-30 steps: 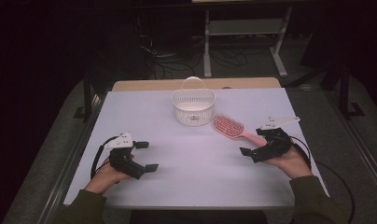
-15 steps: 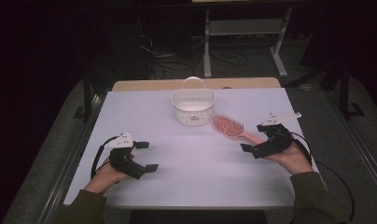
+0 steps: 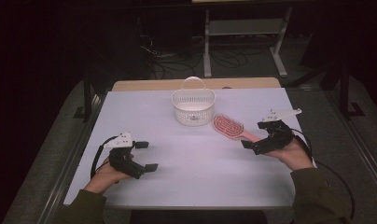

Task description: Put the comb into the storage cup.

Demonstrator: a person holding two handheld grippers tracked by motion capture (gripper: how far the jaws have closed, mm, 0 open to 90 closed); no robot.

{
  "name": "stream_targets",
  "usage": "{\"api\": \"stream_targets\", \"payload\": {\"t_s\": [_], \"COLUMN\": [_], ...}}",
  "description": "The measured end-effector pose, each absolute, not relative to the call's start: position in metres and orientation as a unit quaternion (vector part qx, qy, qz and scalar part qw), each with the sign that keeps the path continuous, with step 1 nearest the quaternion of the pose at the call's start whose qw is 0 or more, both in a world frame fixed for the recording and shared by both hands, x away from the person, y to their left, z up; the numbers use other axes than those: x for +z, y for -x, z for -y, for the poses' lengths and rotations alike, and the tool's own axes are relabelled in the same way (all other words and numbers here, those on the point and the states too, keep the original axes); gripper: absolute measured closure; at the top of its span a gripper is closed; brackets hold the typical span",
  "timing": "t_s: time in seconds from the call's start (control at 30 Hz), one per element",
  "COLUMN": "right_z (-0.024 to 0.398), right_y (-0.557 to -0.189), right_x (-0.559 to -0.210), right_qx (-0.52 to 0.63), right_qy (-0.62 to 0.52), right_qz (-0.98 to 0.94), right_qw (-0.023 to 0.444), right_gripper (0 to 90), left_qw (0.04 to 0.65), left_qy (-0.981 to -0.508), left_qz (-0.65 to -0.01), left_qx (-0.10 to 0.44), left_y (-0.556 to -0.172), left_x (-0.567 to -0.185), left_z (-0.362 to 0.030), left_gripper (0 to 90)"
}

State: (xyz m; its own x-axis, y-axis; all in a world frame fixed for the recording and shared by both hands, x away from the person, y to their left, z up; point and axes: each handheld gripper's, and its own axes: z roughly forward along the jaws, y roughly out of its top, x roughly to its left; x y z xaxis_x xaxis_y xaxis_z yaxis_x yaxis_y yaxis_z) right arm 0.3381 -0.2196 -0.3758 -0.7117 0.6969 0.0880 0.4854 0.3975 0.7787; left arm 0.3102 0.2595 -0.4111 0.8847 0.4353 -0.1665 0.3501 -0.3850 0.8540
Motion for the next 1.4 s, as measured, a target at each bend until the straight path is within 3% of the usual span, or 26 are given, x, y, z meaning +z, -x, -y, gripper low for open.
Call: {"api": "stream_targets", "payload": {"t_s": [1.4], "right_z": [0.228], "right_y": [-0.368], "right_x": [-0.356], "right_qx": [0.403], "right_qy": [-0.362], "right_qz": [-0.829], "right_qw": [0.138], "right_gripper": [0.1], "left_qw": [0.504], "left_qy": [-0.830], "left_qz": [-0.236], "left_qx": [0.039], "left_y": [-0.311], "left_x": [-0.411], "left_z": [-0.259], "left_gripper": [0.0]}}
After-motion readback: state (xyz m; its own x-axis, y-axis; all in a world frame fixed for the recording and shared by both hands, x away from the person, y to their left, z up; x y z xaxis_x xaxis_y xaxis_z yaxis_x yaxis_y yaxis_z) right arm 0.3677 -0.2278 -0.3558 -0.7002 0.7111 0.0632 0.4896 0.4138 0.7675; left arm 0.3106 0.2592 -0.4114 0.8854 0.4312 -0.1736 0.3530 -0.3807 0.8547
